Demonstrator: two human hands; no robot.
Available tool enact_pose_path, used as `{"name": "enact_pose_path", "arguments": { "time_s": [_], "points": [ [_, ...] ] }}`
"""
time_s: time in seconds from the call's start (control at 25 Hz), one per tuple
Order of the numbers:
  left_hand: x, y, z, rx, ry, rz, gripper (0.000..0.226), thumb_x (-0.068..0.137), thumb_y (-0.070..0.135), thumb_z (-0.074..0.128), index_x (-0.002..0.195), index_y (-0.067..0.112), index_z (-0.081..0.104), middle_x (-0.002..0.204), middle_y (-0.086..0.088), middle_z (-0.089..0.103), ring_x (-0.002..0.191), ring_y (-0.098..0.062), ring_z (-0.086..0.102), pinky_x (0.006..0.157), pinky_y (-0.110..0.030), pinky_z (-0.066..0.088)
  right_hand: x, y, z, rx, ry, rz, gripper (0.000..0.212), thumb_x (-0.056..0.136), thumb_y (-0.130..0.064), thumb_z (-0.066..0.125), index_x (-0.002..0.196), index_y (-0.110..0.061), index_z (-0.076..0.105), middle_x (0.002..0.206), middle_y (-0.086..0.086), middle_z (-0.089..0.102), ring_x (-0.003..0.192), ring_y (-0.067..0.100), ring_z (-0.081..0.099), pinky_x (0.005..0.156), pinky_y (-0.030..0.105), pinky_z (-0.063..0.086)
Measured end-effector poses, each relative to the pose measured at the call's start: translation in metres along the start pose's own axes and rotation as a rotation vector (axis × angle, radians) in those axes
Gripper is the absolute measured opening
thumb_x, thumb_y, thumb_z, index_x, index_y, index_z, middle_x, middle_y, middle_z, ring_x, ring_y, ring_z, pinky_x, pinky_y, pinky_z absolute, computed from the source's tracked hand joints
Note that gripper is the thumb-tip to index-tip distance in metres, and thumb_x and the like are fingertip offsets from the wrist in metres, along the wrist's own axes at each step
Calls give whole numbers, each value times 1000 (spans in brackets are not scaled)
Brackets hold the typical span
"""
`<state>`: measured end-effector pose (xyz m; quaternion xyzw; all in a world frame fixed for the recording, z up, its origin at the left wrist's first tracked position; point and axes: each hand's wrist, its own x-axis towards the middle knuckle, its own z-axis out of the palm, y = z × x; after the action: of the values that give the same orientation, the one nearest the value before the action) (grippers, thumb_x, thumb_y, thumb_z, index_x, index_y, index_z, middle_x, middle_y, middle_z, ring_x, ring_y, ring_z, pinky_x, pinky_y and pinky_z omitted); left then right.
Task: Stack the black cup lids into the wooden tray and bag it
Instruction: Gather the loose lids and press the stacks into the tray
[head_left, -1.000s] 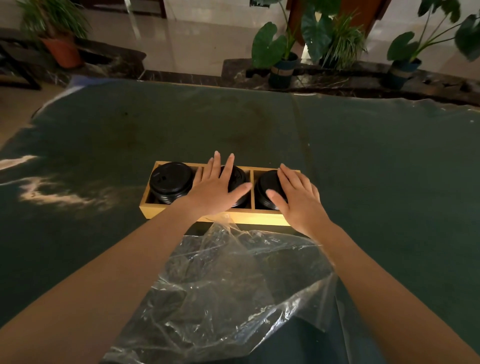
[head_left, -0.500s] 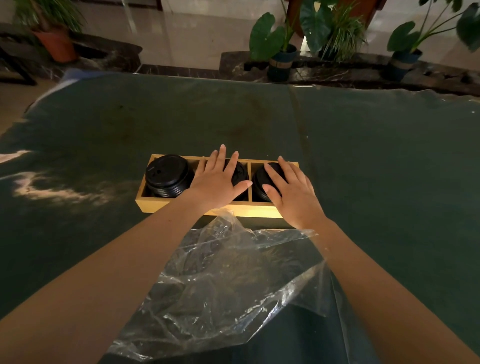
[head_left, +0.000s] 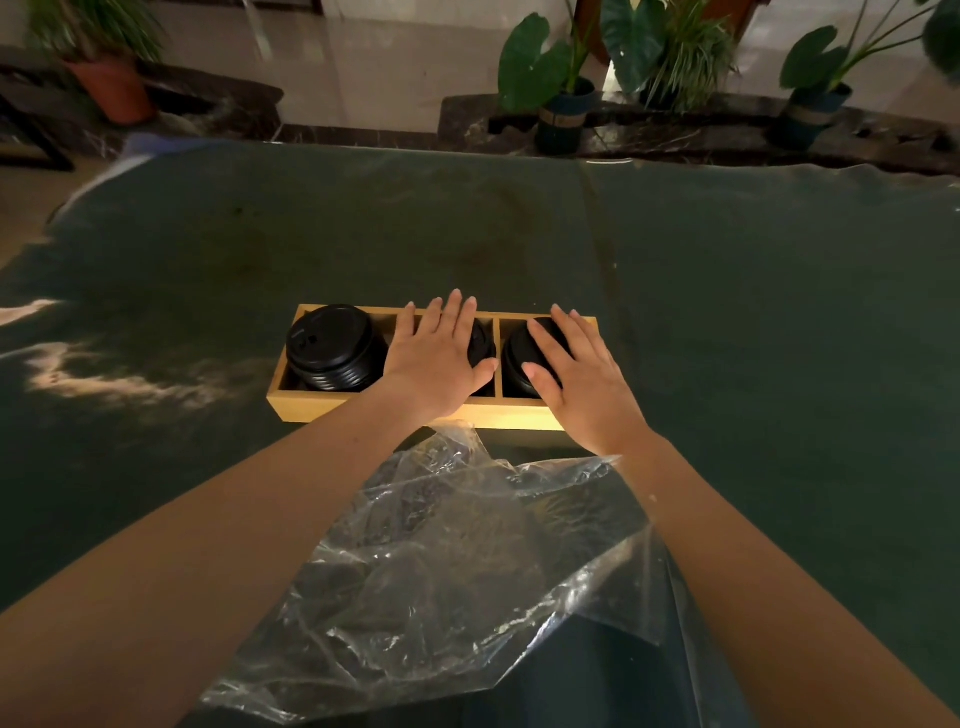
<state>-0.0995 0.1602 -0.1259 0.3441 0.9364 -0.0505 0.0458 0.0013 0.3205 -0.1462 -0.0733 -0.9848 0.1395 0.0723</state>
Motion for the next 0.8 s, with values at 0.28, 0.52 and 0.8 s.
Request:
{"name": "enact_pose_path", "arguments": {
  "time_s": [0.28, 0.52, 0.8],
  "points": [
    [6, -7, -20, -93, -78, 47, 83, 85, 69, 14, 145, 20, -16, 157, -10, -14, 144, -27, -12, 117, -50, -3, 4, 0, -12, 359, -23, 78, 55, 94, -42, 46, 143, -23, 32, 159, 1, 13, 145, 23, 3, 116, 44, 11],
    [0, -12, -44, -149, -44, 76, 80, 82, 71, 9, 146, 28, -12, 158, -12, -9, 144, -26, -11, 117, -46, -3, 0, -2, -28, 353, -39, 64, 55, 93, -48, 41, 143, -27, 32, 159, -3, 12, 145, 20, 4, 116, 45, 12],
    [-37, -43, -94, -410, 326, 13, 63, 95, 51, 24, 148, 26, 1, 158, -10, 4, 145, -25, -2, 114, -39, 1, 7, -32, -87, 496, 71, 34, 44, 98, -34, 36, 139, -18, 40, 150, 2, 36, 139, 14, 25, 105, 19, 16]
  ]
}}
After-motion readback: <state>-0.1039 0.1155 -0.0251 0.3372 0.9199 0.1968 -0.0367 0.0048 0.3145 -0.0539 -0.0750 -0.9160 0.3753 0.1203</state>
